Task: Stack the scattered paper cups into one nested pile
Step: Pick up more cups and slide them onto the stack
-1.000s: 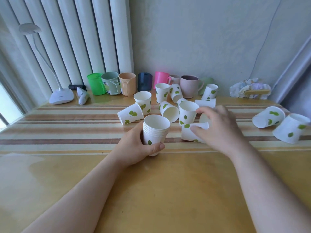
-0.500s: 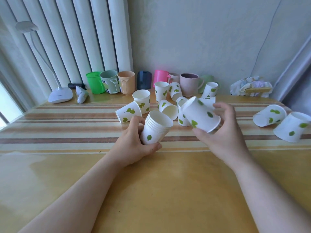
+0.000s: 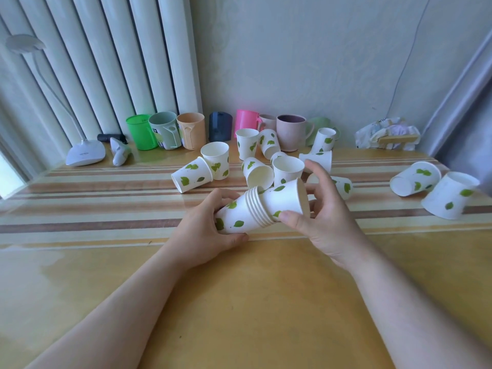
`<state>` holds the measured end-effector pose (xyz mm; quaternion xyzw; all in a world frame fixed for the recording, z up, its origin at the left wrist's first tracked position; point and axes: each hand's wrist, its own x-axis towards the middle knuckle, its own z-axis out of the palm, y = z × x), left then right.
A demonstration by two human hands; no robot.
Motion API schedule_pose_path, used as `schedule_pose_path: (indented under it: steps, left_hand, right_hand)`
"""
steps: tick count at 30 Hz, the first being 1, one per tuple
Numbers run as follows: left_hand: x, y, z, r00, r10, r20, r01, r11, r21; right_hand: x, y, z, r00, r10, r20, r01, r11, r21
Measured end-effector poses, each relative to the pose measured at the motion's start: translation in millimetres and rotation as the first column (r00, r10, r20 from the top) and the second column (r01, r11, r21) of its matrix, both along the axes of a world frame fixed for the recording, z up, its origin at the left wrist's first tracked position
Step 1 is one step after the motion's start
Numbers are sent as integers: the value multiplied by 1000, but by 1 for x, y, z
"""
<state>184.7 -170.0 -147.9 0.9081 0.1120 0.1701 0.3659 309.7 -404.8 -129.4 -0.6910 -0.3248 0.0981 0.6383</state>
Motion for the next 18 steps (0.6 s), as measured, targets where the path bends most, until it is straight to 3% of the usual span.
schedule_pose_path:
  steps: [10, 18]
  left_hand:
    - [2, 0, 0, 1000, -30, -1, 30, 999, 44]
    - [4, 4, -2, 999, -31, 10, 31, 999, 15]
  right_hand:
    - [-5, 7, -3, 992, 64, -106, -54, 994, 97]
    - [1, 6, -9, 995, 18, -94, -19, 1000, -4]
